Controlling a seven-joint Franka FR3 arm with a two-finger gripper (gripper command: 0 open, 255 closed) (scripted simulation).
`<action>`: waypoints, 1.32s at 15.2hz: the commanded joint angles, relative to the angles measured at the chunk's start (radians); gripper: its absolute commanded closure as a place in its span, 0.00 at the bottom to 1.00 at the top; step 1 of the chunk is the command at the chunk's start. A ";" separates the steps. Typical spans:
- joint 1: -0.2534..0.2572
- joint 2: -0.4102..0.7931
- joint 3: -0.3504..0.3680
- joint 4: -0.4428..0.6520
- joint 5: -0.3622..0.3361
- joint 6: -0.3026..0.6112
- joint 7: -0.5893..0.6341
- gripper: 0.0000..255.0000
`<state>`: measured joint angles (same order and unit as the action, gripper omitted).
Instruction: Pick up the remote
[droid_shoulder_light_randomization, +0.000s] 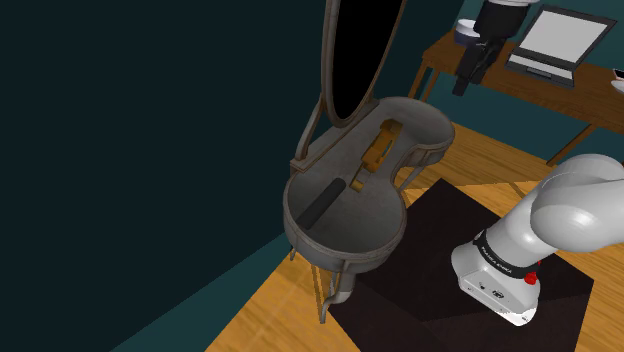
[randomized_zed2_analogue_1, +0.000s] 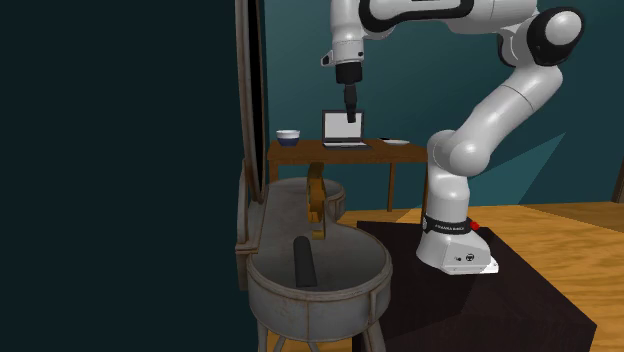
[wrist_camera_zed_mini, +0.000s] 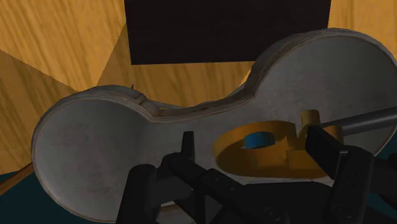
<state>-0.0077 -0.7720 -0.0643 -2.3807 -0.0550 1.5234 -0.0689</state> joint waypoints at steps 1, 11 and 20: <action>0.000 0.000 0.000 0.000 0.000 0.000 0.000 0.00; -0.028 -0.067 0.225 -0.231 0.254 0.156 0.505 0.00; -0.033 0.069 0.469 -0.298 0.503 0.408 0.938 0.00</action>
<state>-0.0416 -0.7302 0.3693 -2.6820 0.4157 1.8957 0.8089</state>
